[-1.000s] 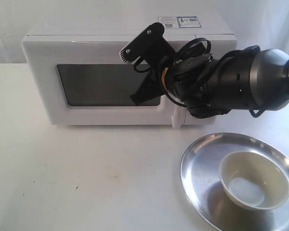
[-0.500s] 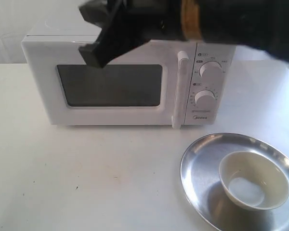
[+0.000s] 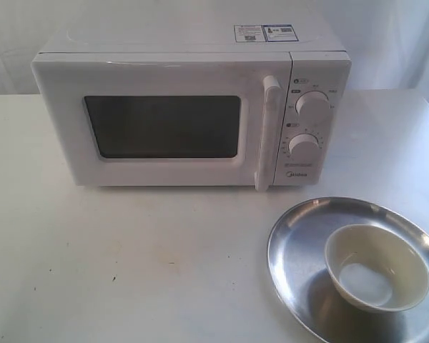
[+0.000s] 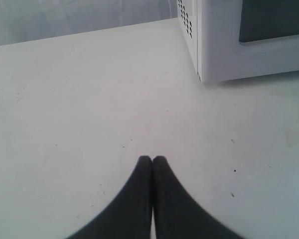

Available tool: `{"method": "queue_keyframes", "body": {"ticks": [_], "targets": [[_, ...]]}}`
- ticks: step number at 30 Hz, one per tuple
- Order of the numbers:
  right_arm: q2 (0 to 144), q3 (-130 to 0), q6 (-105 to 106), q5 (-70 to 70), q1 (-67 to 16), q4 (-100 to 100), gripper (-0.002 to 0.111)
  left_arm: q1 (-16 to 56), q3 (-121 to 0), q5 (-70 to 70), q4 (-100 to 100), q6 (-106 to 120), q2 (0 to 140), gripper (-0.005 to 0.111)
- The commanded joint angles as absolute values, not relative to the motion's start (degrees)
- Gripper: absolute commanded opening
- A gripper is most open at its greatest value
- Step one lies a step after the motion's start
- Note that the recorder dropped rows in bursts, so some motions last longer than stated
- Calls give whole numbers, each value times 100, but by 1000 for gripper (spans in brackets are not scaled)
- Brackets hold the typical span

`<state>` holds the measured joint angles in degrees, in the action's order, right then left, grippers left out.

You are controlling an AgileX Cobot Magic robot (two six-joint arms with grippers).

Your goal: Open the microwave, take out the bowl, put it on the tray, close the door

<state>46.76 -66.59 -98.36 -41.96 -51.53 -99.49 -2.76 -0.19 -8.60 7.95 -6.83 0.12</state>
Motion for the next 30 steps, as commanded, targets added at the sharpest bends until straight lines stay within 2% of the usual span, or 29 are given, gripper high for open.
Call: {"method": "queue_keyframes", "body": {"ticks": [1,9,11,12,15,19,22,26,30], "targets": [[4487,-6652,-9918,-4322,-5164,-9995,0,-271,0,-852,773,-715,0,0],[4055,-6666,-10073,-3630,-5164,-9995,0,-271,0,-852,773,-715,0,0],[3985,-6431,-10109,-3077,-5164,-9995,0,-271,0,-852,773,-715,0,0],[3936,-6065,-10155,-2314,-5124,-9995,0,-271,0,-852,773,-715,0,0],[3680,-5118,-10299,-1320,-4874,-9995,0,-271,0,-852,773,-715,0,0],[2927,-3379,-10325,-780,-3996,-9995,0,-271,0,-852,773,-715,0,0],[1994,-2272,-10325,-624,-2719,-9987,0,-271,0,-852,773,-715,0,0],[996,-1372,-10325,-325,-1618,-9514,0,-271,0,-852,773,-715,0,0],[36,-617,-10332,-382,-901,-9439,0,-271,0,-852,773,-715,0,0]]}}
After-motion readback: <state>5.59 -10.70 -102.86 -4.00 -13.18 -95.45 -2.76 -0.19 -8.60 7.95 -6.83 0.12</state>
